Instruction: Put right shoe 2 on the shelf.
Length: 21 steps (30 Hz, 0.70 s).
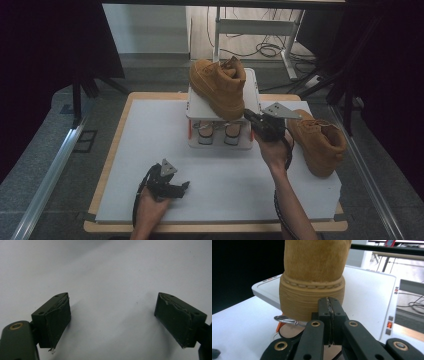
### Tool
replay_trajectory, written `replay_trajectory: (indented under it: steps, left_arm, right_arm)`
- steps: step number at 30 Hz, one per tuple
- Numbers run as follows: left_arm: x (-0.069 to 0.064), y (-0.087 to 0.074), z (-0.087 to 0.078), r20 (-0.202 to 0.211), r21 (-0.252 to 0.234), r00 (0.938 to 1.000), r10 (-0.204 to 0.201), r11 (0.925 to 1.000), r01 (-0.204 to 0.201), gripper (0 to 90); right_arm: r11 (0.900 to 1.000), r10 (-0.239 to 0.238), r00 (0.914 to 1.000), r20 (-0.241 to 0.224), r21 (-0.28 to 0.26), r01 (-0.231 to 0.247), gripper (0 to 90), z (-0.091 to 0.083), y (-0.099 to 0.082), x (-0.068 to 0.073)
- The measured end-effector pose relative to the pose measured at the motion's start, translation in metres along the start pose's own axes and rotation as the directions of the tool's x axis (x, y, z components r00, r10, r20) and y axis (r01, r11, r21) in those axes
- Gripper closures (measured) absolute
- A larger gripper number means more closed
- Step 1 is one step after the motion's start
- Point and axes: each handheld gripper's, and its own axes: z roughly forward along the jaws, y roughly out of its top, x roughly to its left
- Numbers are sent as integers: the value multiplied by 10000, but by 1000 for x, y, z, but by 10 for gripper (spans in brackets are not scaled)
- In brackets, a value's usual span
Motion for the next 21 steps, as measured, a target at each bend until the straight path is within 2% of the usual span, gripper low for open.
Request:
replay_trajectory:
  steps: [3, 9, 16, 21]
  left_arm:
    - [0, 0, 0, -13, -8, 10000, 13, 10000, -13, 134]
    - [1, 0, 0, 35, 41, 10000, -16, 10000, 16, 134]
    - [1, 0, 0, 31, 43, 10000, -16, 10000, 15, 134]
    - [1, 0, 0, 38, 54, 10000, 6, 10000, -6, 134]
  right_arm:
    - [9999, 31, 9999, -96, 143, -30, 895, 4, -3, -1]
    - [9999, 83, 9997, -221, 72, -81, 898, 4, -3, -2]
    - [10000, -56, 9995, -317, 50, 57, 899, 5, -2, 2]
    - [9998, -156, 9984, -547, 75, 160, 899, 9, 0, 10]
